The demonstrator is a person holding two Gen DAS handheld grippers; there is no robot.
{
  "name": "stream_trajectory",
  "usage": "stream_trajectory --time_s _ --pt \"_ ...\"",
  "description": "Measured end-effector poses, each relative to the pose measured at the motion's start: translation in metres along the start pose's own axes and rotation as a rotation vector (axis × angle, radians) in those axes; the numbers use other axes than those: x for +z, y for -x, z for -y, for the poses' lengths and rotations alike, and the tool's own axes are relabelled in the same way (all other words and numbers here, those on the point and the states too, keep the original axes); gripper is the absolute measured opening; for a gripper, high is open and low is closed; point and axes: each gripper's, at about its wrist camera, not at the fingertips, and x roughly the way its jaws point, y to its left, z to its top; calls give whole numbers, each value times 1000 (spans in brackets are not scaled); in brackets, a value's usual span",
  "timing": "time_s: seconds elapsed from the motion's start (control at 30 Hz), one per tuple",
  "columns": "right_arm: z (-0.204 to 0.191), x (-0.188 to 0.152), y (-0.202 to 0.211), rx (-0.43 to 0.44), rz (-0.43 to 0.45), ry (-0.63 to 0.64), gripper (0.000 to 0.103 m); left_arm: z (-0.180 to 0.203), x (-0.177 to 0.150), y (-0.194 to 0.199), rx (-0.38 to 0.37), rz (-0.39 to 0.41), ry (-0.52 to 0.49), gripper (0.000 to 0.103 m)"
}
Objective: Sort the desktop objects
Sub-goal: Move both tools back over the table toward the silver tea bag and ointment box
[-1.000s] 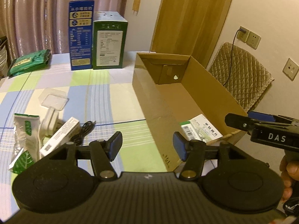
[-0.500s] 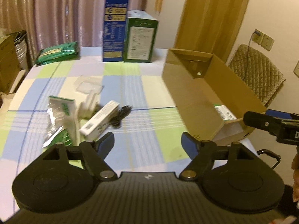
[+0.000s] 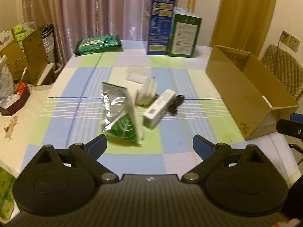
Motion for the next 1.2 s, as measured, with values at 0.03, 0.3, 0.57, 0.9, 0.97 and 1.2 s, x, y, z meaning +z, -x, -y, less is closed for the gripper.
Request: stream_trajectory --time_s 0.03,0.3,0.57,0.9,0.97,1.2 --pt "-4 -1 -2 6 -4 4 101 -5 0 0 9 0 2 96" --pt "-31 -7 -22 47 -41 43 101 -31 -1 -8 36 -15 9 97" --pt "-40 -10 -50 56 -79 68 101 -47 0 -33 44 -47 14 97" --pt "-43 -8 -94 53 -120 74 101 -65 10 -79 22 -89 21 97" --pt "-44 -8 -105 56 -129 74 101 -71 13 -91 17 -101 19 97" --pt "-49 -5 -146 61 -151 88 101 -82 29 -130 -9 -132 -22 96"
